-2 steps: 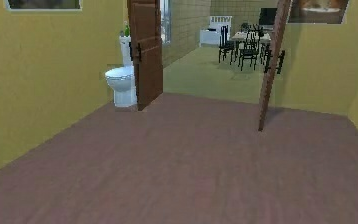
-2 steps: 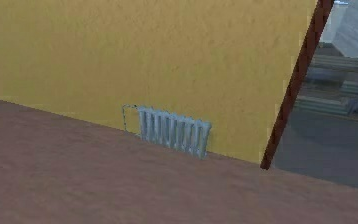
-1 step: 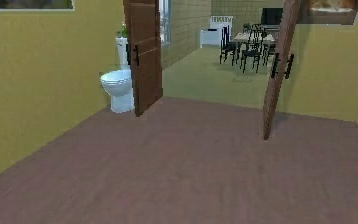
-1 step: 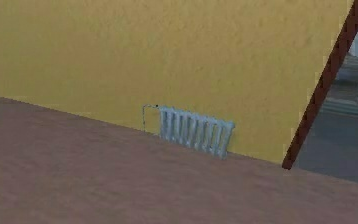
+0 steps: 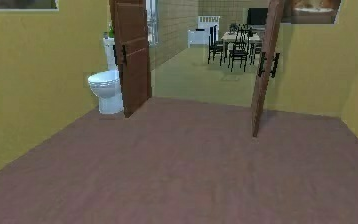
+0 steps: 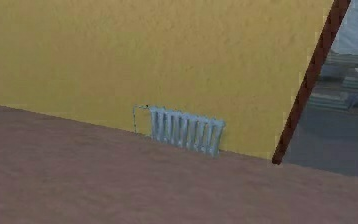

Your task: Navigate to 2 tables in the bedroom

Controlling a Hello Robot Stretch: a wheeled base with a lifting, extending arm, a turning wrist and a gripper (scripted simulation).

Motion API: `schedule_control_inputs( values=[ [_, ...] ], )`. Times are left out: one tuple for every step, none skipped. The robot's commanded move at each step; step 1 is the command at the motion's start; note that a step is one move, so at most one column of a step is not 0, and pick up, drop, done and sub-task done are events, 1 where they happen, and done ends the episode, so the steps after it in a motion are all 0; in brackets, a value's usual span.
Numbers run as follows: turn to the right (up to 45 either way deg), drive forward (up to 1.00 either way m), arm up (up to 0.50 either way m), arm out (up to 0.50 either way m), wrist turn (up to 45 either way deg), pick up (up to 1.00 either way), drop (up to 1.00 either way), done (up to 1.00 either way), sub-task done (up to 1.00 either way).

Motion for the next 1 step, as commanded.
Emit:
schedule_control_inputs(
  values=[
    [0.0,1.0,0.0,0.0,0.0,0.0,0.0,0.0,0.0]
  ],
)
